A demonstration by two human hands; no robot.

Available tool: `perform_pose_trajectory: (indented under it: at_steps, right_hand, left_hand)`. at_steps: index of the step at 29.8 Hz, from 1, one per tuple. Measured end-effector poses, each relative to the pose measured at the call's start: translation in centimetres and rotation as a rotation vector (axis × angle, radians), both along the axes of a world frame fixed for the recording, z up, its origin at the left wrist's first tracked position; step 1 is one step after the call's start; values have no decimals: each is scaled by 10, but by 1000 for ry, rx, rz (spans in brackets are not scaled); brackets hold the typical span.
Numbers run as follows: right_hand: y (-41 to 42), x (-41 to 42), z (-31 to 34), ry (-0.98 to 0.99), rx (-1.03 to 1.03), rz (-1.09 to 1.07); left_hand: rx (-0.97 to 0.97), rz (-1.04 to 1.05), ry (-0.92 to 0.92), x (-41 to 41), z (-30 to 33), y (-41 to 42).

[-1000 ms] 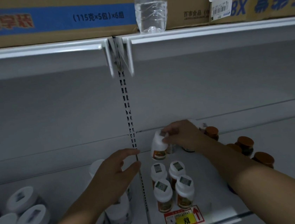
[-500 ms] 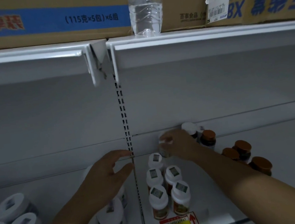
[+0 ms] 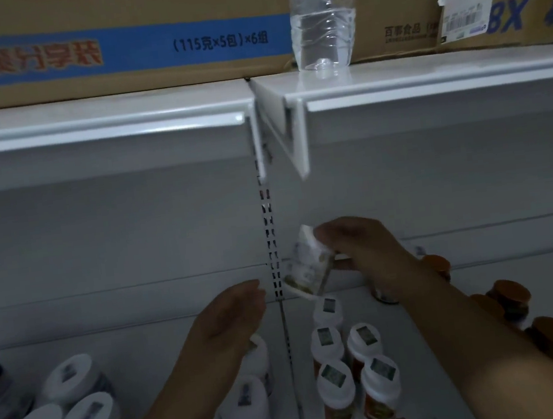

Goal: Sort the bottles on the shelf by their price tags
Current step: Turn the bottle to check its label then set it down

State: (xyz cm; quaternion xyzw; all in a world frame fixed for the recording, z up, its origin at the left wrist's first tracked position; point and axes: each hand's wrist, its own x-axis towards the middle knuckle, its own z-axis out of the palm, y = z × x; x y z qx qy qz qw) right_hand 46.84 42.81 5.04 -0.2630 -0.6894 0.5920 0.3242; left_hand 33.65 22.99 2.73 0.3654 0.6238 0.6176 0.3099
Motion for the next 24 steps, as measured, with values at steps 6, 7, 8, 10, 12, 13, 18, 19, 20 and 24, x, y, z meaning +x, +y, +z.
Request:
perform_pose_trajectory:
  at_steps: [6,7,8,10,12,13,18,19,20,24]
  right_hand:
    - [-71,-12,19,159,-100,256]
    - [-78,-14,20,175,-113,275]
    - [-81,-17,18,185,-123,298]
    - [-87,-26,16,191,-142,300]
    - [-92,-36,12,186,-171,268]
    - [-95,-41,11,182,-184,254]
    - [-112,-72,10,112,-140,234]
    - [-116,-80,12,94,-114,241]
    - [-119,-88,12,85,-94,250]
    - [-140,-124,20,117,-81,292]
  left_hand:
    - [125,-226,-355,-1,1,-20]
    - [144,-209,-357,-5,0,-25]
    - [161,-190,-350,-9,-2,-28]
    - [170,-149,-333,-17,-2,-36]
    - [169,-127,-302,-27,-3,-44]
    - [164,-119,-288,-32,-3,-48]
    - [127,-48,-177,-63,-3,-70]
    - [127,-32,-140,-71,-2,-75]
    - [132,-23,-104,-79,-1,-80]
    - [113,4,-51,-113,9,-105]
